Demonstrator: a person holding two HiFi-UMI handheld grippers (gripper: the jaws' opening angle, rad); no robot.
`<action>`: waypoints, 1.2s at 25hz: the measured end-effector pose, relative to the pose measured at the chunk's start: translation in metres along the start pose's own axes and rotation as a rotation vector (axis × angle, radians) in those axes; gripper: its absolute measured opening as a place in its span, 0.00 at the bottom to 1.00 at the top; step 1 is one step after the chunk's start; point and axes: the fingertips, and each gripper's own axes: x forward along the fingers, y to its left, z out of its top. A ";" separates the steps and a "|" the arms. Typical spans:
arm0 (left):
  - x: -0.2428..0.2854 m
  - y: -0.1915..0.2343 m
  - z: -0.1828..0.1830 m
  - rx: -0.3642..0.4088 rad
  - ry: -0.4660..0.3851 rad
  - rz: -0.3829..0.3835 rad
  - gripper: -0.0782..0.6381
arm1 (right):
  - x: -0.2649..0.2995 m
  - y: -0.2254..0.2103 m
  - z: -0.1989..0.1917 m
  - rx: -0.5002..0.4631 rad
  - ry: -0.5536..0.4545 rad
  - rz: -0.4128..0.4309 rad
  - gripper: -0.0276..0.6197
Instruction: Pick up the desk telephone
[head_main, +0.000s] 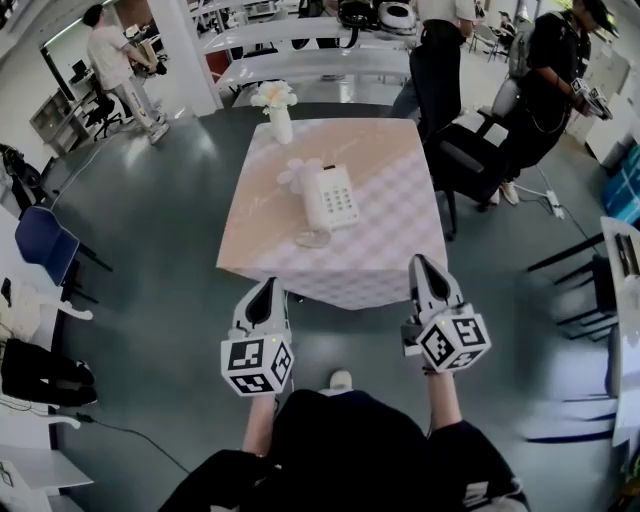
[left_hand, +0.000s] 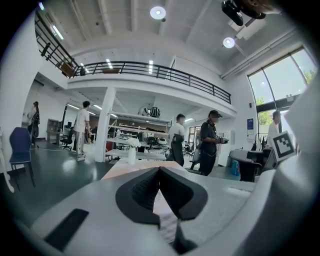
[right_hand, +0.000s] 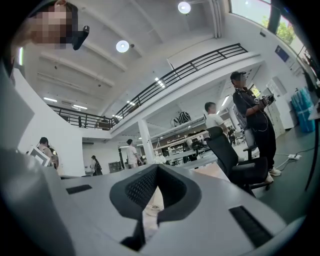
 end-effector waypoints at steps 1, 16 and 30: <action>0.006 0.002 0.001 0.002 -0.001 -0.003 0.11 | 0.007 -0.002 -0.001 0.000 0.002 0.000 0.03; 0.067 0.033 -0.012 -0.046 0.057 0.000 0.11 | 0.079 -0.014 -0.024 0.027 0.068 0.016 0.03; 0.151 0.054 -0.019 -0.099 0.129 0.090 0.11 | 0.178 -0.057 -0.029 0.027 0.143 0.065 0.03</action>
